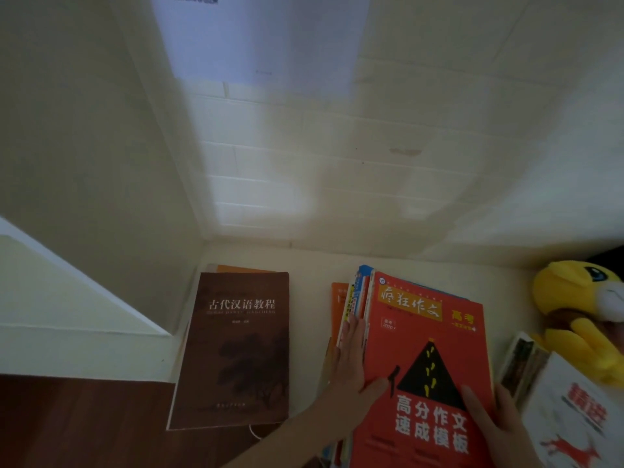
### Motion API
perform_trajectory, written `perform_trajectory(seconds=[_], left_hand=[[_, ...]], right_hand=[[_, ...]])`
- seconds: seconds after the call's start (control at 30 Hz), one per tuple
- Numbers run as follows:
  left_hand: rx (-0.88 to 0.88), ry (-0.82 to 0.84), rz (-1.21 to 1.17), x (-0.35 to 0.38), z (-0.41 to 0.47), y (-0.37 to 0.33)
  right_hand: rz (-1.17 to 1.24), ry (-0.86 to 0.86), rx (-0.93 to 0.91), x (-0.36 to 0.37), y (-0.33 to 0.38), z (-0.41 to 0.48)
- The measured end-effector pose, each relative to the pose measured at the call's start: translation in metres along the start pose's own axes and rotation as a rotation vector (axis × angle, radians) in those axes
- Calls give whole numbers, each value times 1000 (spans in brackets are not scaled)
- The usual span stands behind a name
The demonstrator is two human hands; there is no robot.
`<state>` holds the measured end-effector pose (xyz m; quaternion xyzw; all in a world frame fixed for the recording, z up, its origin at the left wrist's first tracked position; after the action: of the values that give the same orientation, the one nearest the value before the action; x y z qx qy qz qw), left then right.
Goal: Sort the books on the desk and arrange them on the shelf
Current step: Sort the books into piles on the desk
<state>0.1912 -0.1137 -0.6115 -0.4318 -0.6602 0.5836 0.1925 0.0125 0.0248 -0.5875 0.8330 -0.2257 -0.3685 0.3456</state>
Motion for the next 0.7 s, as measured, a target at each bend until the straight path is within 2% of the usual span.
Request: perform_trajectory(seconds=[0.1, 0.17, 0.23, 0.3, 0.4, 0.47, 0.53, 0.6, 0.7], left_hand=[[-63, 39, -202, -19, 1, -3], [-36, 205, -238, -36, -6, -11], [44, 352, -179, -49, -25, -24], [139, 419, 54, -54, -46, -29], [289, 406, 403, -34, -62, -17], [326, 350, 502, -23, -62, -10], [328, 297, 532, -20, -59, -13], [344, 267, 548, -16, -57, -13], [377, 225, 569, -15, -59, -9]], right_hand=[[-5, 11, -27, -3, -3, 3], [-3, 38, -12, -4, -7, 4], [-4, 55, -28, -4, -5, 4], [-73, 14, -141, -9, 9, 7], [-305, -30, -483, -5, 60, 12], [-400, 53, -665, 17, 97, 19], [-543, 153, -730, 47, 120, 28], [-646, 220, -718, 72, 127, 37], [-740, 170, -745, 84, 138, 45]])
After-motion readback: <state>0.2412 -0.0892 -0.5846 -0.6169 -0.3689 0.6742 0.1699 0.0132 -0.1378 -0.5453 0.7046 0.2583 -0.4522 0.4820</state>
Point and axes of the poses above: each hand's wrist, its own z-axis towards the middle knuckle, its own x-axis out of the palm, y = z × x, the point moved 6 cm from there along z, towards the middle knuckle, and after that the axes turned 1 degree about -x, right-handed, at the moved point
